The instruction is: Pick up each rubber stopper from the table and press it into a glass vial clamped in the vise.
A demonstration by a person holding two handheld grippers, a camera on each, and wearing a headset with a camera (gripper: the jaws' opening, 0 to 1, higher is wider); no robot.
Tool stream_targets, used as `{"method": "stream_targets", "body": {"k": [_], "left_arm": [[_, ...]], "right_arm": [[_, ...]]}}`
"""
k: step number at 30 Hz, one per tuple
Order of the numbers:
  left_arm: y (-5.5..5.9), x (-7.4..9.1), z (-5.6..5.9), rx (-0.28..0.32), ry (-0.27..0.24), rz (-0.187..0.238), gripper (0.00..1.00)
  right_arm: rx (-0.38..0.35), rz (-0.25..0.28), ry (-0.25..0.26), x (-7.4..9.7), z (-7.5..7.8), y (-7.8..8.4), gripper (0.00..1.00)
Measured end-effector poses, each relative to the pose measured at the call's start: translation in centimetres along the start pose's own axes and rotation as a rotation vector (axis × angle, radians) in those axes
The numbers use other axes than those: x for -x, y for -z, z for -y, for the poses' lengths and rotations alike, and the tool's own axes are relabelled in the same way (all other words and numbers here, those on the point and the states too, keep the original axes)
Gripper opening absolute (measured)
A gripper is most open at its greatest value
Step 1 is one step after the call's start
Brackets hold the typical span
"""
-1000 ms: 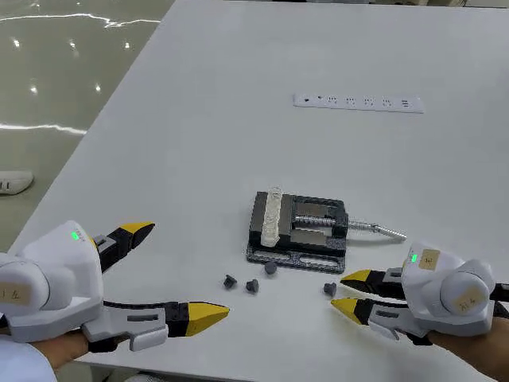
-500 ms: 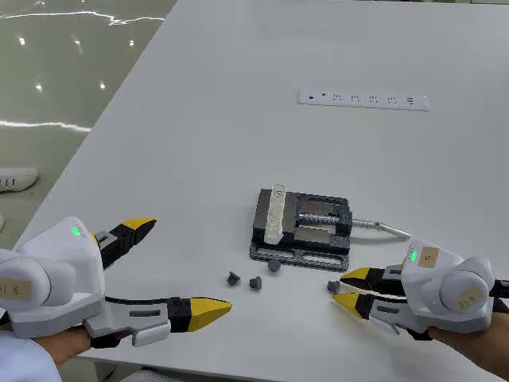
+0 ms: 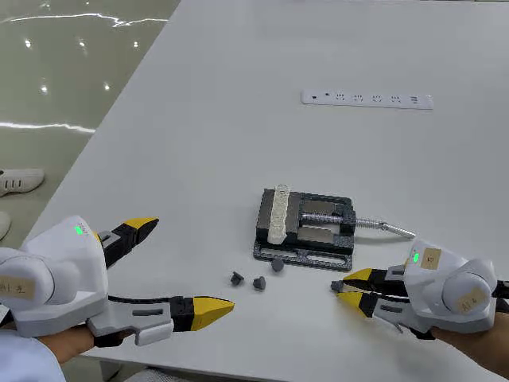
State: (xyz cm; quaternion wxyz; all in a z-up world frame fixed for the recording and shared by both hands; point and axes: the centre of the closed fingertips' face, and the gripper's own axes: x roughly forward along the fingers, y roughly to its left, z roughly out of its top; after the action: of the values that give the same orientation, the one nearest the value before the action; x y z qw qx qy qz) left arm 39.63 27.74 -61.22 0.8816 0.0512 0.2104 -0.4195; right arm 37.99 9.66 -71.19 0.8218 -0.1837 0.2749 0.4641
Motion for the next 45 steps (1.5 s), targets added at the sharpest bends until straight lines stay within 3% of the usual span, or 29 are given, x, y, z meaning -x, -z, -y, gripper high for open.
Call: {"method": "stream_targets", "body": {"k": [13,23,31,38,45], "left_arm": [[-0.3,-0.4,0.7,-0.011,0.018,0.012,0.99],[-0.8,-1.6,2.4,-0.075,0.079,0.041,0.96],[-1.4,-3.1,4.6,-0.163,0.197,0.081,0.78],[-1.9,-4.4,5.4,-0.205,0.251,0.089,0.67],[-2.9,-5.6,6.7,-0.273,0.306,0.101,0.47]], "right_arm": [[0.006,0.006,0.004,0.4,0.0,-0.3,0.08],[0.037,0.02,0.005,1.7,-0.1,-2.8,0.07],[0.078,0.02,-0.009,3.1,-0.4,-6.0,0.07],[0.117,0.015,-0.021,4.4,-0.4,-8.5,0.07],[0.148,-0.02,-0.057,5.6,-0.7,-10.5,0.07]]}}
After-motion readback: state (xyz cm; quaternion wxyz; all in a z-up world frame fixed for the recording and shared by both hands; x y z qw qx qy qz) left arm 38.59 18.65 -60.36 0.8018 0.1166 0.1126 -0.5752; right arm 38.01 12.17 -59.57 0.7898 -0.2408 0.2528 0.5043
